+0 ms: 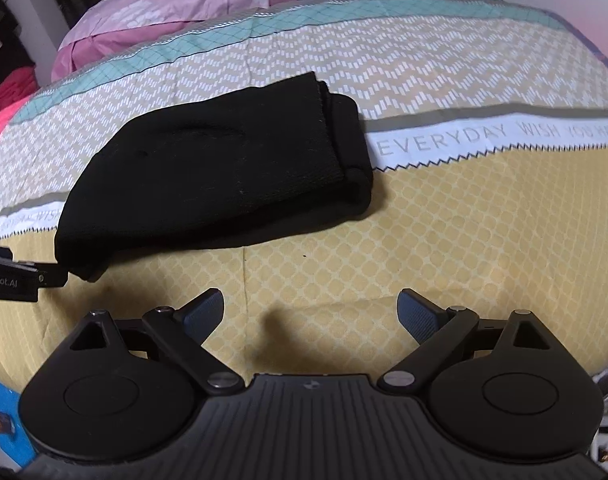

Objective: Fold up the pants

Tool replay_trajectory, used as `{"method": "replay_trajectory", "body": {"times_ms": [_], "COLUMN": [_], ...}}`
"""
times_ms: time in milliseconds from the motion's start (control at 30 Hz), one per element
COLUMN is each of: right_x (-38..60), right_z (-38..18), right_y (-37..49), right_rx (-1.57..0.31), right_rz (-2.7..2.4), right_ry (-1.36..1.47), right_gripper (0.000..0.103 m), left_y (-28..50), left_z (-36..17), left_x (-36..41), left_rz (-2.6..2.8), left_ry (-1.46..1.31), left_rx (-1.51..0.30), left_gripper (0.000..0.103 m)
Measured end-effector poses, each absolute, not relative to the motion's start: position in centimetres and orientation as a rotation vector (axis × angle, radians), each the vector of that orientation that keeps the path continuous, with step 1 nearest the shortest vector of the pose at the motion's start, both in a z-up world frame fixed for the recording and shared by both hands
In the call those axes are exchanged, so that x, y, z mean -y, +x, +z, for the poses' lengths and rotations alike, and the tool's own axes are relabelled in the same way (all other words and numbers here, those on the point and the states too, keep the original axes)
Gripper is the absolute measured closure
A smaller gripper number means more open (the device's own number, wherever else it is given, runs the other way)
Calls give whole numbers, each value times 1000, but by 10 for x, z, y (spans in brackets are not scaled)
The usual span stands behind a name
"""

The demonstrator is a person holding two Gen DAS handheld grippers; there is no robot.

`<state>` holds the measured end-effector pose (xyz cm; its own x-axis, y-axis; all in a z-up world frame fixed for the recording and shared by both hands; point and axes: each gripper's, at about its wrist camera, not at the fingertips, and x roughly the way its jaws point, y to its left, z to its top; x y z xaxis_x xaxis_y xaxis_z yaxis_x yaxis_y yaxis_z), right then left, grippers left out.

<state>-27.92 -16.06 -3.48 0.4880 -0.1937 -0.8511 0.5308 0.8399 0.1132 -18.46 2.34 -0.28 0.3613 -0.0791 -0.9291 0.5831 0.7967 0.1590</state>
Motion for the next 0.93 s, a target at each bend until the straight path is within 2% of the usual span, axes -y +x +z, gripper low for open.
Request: {"method": "replay_trajectory", "body": {"times_ms": [933], "right_x": [130], "right_z": [-32], "right_y": [-252], "right_rx": [-1022], "right_rz": [-361], "right_ry": [283], "right_gripper": [7], "left_y": [-175], "left_z": [-6], "left_x": [-34], "left_rz": [-439], "left_ry": [457], "left_rx": [-1157], "left_gripper": [0]}}
